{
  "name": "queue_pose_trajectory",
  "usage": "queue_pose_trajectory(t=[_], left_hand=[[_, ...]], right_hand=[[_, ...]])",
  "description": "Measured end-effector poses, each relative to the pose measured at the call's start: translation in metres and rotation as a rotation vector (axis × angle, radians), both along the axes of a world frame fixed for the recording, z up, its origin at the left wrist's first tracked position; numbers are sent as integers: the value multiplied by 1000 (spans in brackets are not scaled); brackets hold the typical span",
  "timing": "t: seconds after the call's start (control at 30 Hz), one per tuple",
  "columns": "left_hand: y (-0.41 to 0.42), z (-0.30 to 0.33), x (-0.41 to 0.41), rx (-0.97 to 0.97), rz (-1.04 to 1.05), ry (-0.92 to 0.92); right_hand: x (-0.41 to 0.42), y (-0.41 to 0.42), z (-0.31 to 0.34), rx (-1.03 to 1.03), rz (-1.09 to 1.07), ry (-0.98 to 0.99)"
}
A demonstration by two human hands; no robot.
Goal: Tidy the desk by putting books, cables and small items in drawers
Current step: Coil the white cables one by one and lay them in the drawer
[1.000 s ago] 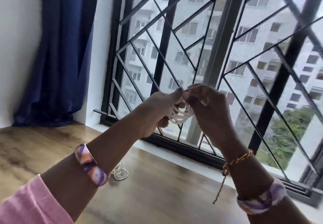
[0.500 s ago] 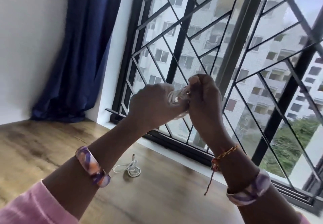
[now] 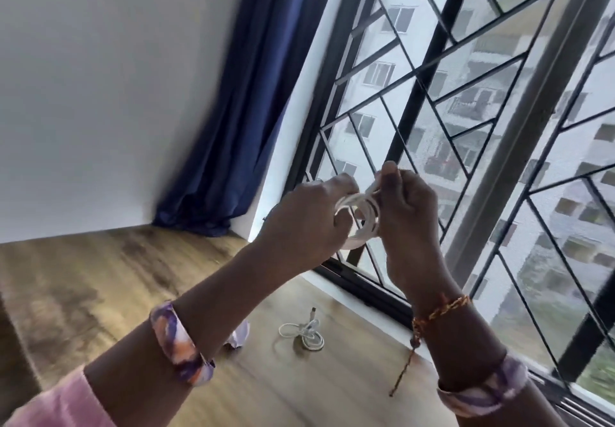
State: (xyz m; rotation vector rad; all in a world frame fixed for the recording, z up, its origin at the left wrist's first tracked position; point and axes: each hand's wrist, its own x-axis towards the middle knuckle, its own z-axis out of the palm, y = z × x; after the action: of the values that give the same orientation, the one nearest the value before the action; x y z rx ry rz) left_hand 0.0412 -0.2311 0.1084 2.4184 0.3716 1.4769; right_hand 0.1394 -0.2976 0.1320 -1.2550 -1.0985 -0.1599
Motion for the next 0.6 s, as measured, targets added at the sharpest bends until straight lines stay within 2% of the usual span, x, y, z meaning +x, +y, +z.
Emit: queue_pose_trajectory(t=[0.07,0.17,0.4,0.5,0.6], left_hand=[[5,-3,-11,8,87,-70],[7,-6,-26,59,102,-116],[18,-22,-37,136,239,52],[24,-29,-39,301,317,126],[31,-27,-42,464,419,184]], right_hand=[[-10,3,-1,-41,97,90],[-18,7,-4,-173,285,271],[-30,27,-20,-339,612,586],[-31,33,-29,-407,727,714],[-23,41,-34,-476,689,718]])
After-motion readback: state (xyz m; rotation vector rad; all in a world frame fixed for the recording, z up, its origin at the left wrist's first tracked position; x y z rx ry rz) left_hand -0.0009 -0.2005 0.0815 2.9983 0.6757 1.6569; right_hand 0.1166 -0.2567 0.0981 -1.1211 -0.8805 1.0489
